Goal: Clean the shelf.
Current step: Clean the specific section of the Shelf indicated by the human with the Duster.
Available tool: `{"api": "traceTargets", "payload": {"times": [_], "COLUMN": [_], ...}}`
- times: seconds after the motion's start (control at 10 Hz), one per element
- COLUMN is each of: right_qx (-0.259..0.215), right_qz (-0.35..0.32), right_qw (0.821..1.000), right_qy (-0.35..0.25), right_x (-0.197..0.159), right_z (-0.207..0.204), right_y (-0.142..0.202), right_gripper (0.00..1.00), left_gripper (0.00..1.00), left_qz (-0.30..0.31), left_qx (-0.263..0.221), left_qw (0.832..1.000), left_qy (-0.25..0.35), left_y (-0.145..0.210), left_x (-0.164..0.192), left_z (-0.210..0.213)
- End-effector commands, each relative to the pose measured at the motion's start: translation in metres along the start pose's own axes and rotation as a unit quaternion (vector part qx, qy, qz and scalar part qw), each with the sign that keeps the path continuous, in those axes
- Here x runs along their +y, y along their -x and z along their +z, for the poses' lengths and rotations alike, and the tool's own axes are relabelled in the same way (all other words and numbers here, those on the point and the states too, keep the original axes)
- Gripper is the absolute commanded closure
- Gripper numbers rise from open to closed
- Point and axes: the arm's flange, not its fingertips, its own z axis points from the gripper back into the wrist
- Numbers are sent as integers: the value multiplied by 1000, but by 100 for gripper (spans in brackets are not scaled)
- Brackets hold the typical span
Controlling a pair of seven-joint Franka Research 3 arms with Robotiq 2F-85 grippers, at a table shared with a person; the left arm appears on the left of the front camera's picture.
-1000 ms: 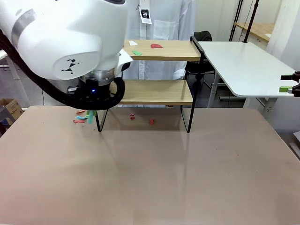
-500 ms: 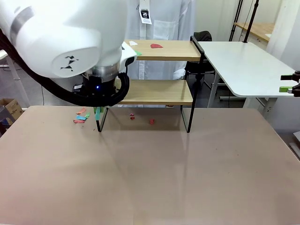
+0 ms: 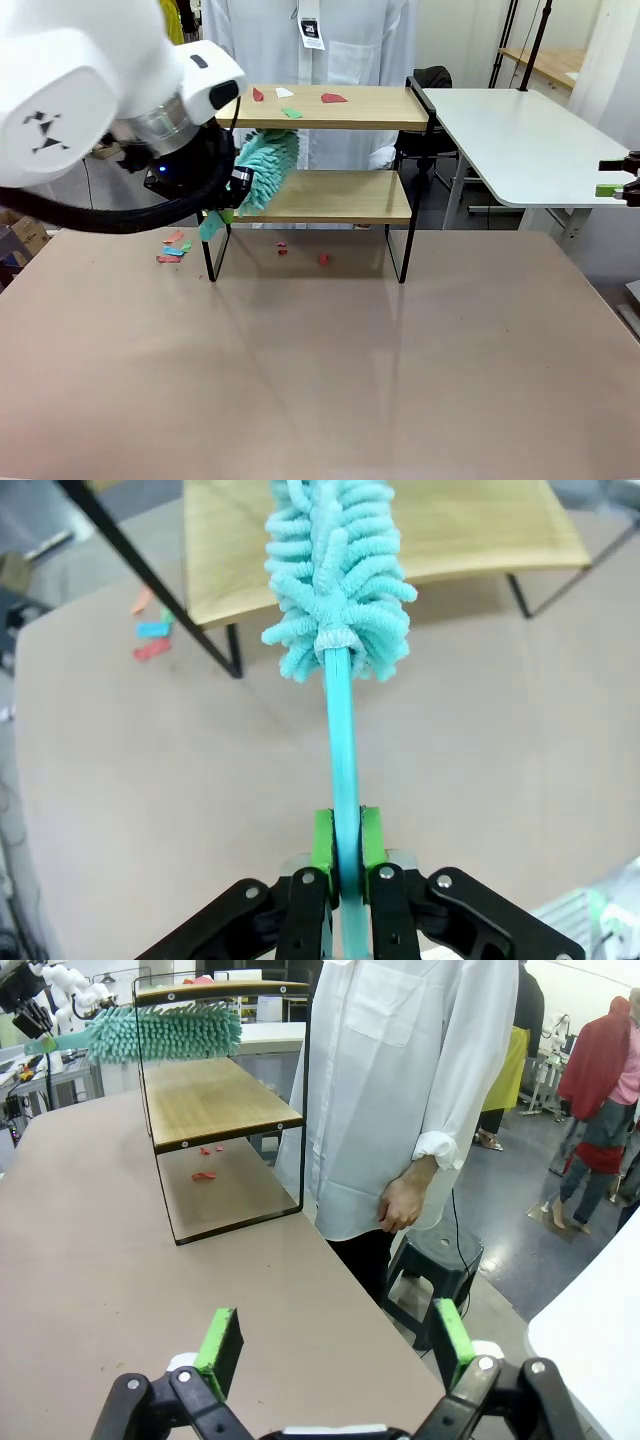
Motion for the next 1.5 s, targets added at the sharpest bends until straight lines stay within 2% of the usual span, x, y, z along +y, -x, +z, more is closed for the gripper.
{"api": "traceTargets", "payload": {"times": [0.0, 0.2, 0.3, 0.5, 0.8, 0.9, 1.1, 1.3, 1.4], "right_qx": [10, 10, 10, 10, 10, 10, 10, 10, 10], "right_qz": [-7, -7, -7, -7, -7, -7, -7, -7, -7], "right_qw": [1000, 1000, 1000, 1000, 1000, 1000, 1000, 1000, 1000], "right_qy": [6, 6, 6, 6, 6, 6, 6, 6, 6], "right_x": [1, 1, 1, 1, 1, 1, 1, 1, 1], "right_z": [-3, -3, -3, -3, -3, -3, -3, -3, -3], "right_y": [-8, -8, -8, -8, -8, -8, -8, -8, -8], "right_gripper": [0, 0, 0, 0, 0, 0, 0, 0, 0], "left_gripper": [87, 87, 87, 87, 87, 87, 87, 87, 87], "left_qz": [-80, -154, -184, -254, -336, -372, -446, -470, -468], "left_qx": [2, 3, 1, 33, 100, 134, 160, 235, 255], "left_qw": [991, 967, 957, 934, 914, 902, 872, 848, 844], "left_qy": [103, 205, 224, 248, 205, 173, 121, 73, 64], "left_y": [14, 18, 20, 23, 27, 29, 30, 24, 20], "left_x": [25, 42, 49, 68, 100, 109, 129, 145, 150], "left_z": [6, 8, 9, 8, 33, 48, 86, 109, 115]}}
